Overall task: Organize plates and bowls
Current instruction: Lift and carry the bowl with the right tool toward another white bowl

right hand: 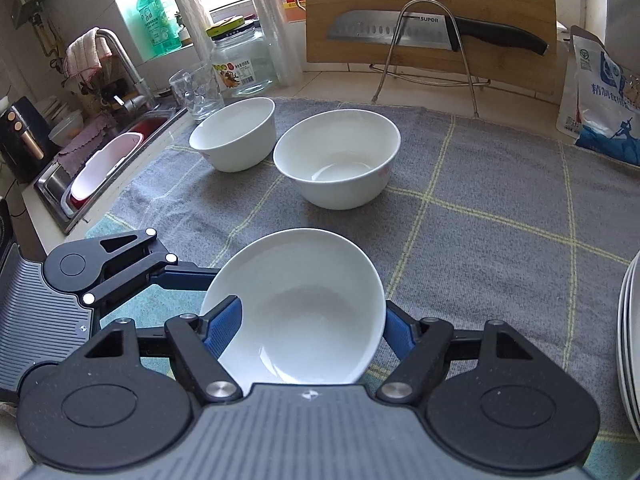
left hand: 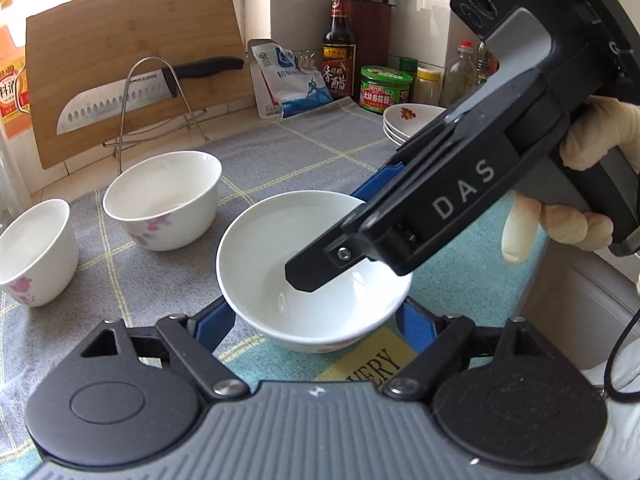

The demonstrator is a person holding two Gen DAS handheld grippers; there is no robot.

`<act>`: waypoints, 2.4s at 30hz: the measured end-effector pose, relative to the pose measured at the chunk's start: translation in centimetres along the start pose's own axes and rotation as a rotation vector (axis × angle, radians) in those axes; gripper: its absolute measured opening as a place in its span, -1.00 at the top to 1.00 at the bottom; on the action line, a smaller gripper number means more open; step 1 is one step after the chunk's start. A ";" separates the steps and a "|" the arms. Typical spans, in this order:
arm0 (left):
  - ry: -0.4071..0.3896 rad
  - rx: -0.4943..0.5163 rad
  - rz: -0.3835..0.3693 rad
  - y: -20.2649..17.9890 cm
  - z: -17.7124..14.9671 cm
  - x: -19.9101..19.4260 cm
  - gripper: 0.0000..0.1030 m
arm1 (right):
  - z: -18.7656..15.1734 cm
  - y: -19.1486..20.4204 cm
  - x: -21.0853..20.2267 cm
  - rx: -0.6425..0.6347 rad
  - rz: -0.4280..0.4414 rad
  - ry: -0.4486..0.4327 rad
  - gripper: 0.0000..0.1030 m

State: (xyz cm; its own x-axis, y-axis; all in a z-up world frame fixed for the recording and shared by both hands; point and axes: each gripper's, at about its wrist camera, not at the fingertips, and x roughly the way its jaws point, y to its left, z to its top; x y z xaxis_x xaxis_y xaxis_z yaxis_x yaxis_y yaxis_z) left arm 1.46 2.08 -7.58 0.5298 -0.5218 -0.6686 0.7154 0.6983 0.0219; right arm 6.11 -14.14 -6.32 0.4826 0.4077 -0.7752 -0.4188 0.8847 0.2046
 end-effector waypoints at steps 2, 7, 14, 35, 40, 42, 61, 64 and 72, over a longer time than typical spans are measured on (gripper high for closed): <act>0.001 -0.002 -0.004 0.0 0.1 0.1 -0.68 | -0.1 -0.1 0.1 -0.002 -0.002 0.007 -0.55; 0.009 -0.005 -0.010 0.0 0.2 0.4 -0.68 | 0.0 -0.5 0.2 0.004 0.002 0.016 -0.55; 0.006 -0.011 -0.020 0.3 0.2 0.5 -0.69 | 0.1 -0.7 0.4 0.004 0.001 0.019 -0.55; -0.100 -0.020 0.142 3.2 0.9 -3.7 -0.96 | 3.6 -0.9 -1.0 -0.069 -0.083 -0.071 -1.00; -0.138 -0.028 0.230 5.4 1.6 -3.2 -0.97 | 5.3 -1.0 -0.5 -0.116 -0.115 -0.065 -1.00; -0.135 -0.036 0.258 6.3 1.9 -2.4 -0.97 | 5.8 -1.1 -0.1 -0.127 -0.133 -0.062 -1.00; -0.089 -0.130 0.181 10.1 2.7 3.9 -0.95 | 10.2 -1.3 4.4 -0.208 -0.140 -0.019 -1.00; -0.090 -0.135 0.172 10.5 3.1 4.5 -0.94 | 11.1 -1.6 5.3 -0.208 -0.109 -0.014 -1.00; -0.078 -0.128 0.138 10.7 3.7 6.0 -0.87 | 12.2 -2.0 7.6 -0.215 -0.045 0.020 -1.00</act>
State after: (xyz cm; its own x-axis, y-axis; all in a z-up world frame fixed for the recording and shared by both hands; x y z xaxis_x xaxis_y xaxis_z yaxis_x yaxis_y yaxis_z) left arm 13.96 4.58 -8.55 0.6556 -0.4499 -0.6064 0.5726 0.8198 0.0108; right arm 20.03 -10.10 -5.32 0.4902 0.3629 -0.7925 -0.5529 0.8323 0.0391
